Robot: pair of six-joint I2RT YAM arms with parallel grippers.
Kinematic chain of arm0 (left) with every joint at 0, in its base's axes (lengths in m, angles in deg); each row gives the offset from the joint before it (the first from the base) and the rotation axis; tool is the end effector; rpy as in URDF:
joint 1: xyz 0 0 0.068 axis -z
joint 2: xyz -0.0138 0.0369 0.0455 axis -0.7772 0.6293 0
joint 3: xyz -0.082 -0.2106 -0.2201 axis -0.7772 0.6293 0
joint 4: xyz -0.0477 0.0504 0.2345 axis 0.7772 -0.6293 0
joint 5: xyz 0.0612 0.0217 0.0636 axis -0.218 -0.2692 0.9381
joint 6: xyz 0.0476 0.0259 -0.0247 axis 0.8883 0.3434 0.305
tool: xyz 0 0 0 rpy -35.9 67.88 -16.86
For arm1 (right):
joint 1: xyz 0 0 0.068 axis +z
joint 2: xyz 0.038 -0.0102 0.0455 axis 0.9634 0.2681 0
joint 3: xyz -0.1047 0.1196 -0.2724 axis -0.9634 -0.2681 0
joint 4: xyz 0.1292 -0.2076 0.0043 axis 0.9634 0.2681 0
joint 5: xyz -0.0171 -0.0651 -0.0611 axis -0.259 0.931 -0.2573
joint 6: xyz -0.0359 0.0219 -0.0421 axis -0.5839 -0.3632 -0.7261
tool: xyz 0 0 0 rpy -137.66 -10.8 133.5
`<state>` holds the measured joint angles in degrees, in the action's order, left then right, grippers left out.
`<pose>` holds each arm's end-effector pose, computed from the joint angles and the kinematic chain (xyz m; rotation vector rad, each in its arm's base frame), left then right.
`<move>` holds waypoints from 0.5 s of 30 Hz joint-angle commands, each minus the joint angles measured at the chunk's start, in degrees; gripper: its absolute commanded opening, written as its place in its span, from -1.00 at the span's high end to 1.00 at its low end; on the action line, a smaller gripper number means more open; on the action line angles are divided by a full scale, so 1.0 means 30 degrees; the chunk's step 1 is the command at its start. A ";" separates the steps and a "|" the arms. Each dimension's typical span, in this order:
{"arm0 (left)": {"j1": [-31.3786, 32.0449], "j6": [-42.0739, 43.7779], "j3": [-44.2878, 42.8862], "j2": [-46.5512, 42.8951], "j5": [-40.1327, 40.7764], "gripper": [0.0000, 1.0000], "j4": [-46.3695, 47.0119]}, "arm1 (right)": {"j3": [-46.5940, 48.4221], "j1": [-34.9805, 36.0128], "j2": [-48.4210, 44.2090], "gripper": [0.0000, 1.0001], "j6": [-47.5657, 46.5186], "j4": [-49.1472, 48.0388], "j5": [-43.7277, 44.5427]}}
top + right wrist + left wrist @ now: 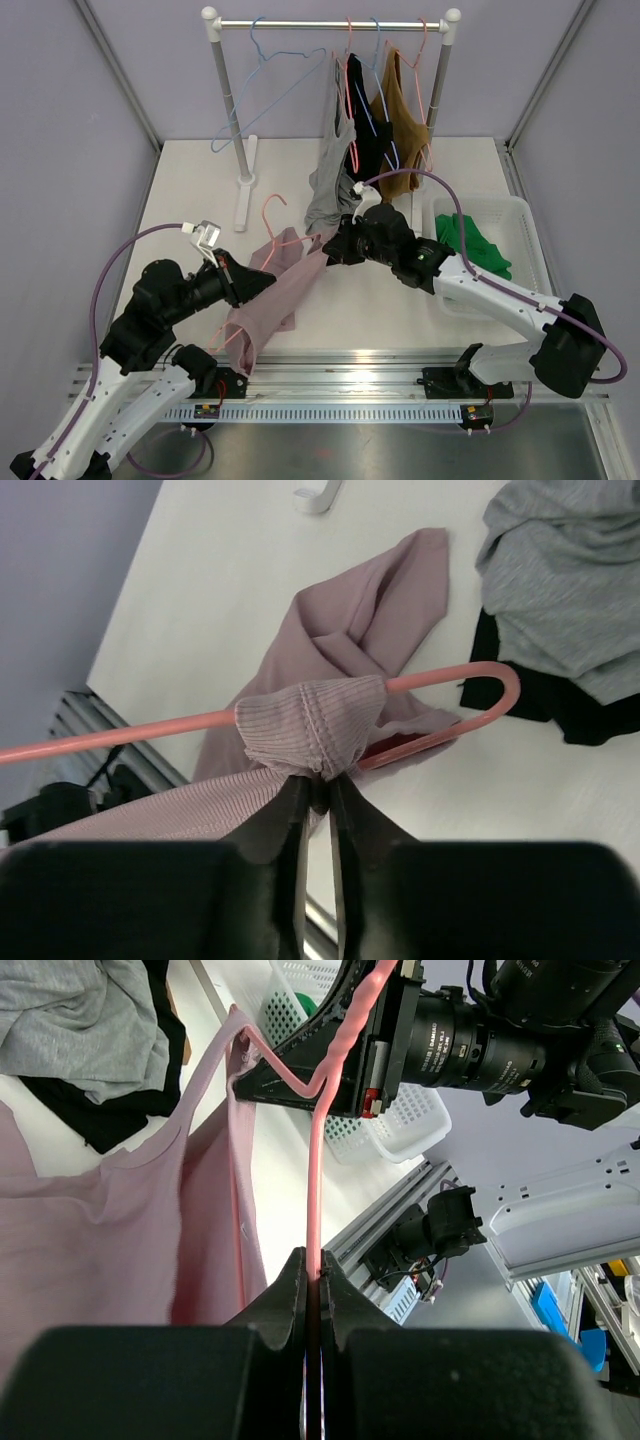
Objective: Remove the tank top from the hanger
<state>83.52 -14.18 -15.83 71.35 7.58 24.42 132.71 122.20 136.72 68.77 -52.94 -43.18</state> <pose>0.0371 -0.0419 0.3507 0.2028 1.8989 -1.1786 0.1855 0.2063 0.3460 -0.3349 2.1209 0.8758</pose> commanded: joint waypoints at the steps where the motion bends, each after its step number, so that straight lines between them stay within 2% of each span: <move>1: 0.0061 0.0405 -0.0825 0.0041 -0.0094 1.00 0.0600 | 0.0909 0.0139 0.0084 0.90 -0.0717 -0.0568 0.1916; 2: 0.0061 0.0493 -0.0856 0.0042 0.0111 1.00 0.0453 | 0.0880 0.0139 0.0084 1.00 -0.0863 -0.0480 0.2180; 5: 0.0061 0.1049 -0.1294 0.0276 0.0435 1.00 -0.0512 | 0.0967 0.0139 -0.0062 1.00 -0.1185 0.0308 0.3789; 9: 0.0061 0.2598 -0.2086 0.0803 -0.0469 1.00 -0.2502 | 0.1815 -0.0415 -0.0063 1.00 -0.1627 0.3872 0.7773; 15: 0.0061 0.3131 -0.2874 -0.0219 -0.2903 1.00 -0.2449 | 0.1759 -0.2554 -0.0325 1.00 -0.1160 0.5610 0.8716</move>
<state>83.52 -6.86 -19.92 73.05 5.20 16.18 136.34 117.48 136.91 65.77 -41.25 -25.61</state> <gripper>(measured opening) 0.028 0.020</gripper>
